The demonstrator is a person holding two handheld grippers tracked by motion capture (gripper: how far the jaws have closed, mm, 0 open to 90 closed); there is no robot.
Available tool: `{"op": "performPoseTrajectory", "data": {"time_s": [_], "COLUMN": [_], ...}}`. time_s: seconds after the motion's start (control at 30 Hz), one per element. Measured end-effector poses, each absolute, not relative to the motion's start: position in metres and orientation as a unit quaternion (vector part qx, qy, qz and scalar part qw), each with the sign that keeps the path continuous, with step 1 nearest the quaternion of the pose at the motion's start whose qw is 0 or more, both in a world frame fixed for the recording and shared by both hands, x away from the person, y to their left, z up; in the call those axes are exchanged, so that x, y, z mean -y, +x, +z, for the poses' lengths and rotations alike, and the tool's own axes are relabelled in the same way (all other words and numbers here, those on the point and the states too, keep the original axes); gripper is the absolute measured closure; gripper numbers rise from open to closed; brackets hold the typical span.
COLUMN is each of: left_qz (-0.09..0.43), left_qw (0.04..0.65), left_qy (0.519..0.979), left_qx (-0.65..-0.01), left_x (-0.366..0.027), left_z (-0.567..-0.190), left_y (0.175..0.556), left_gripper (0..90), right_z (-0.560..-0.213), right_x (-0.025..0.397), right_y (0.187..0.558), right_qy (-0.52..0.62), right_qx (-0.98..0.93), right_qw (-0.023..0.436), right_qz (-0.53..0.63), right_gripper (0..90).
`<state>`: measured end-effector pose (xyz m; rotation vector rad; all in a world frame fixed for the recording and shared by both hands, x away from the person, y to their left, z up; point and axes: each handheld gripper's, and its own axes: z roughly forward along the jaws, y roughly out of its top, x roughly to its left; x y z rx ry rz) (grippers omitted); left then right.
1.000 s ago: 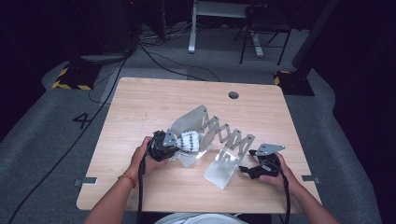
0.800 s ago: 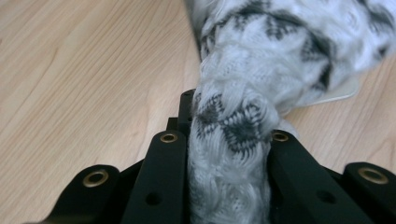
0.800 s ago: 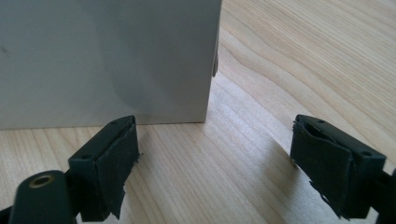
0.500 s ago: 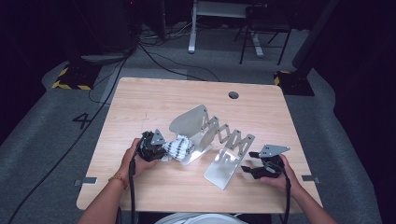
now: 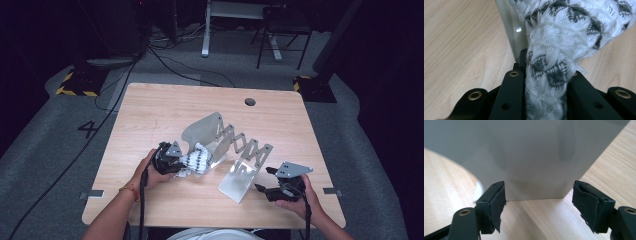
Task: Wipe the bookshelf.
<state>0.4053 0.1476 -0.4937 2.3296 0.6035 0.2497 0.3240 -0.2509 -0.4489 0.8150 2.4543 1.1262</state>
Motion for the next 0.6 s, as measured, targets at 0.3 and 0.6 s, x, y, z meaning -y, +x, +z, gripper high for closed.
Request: {"op": "performPoseTrajectory", "data": {"time_s": [0.3, 0.6], "left_qz": [0.085, 0.089], "left_qw": [0.364, 0.358], "left_qy": [0.899, 0.9], "left_qx": [-0.227, -0.232], "left_x": [-0.142, -0.141], "left_z": [-0.495, -0.494], "left_y": [0.399, 0.395], "left_gripper": [78.4, 77.2], "right_z": [-0.451, -0.46], "right_x": [0.223, 0.213], "right_y": [0.295, 0.298], "right_qy": [0.314, 0.36], "right_qx": [-0.831, -0.808], "right_qw": [0.165, 0.199], "right_qz": [0.429, 0.422], "right_gripper": [24.5, 22.8]}}
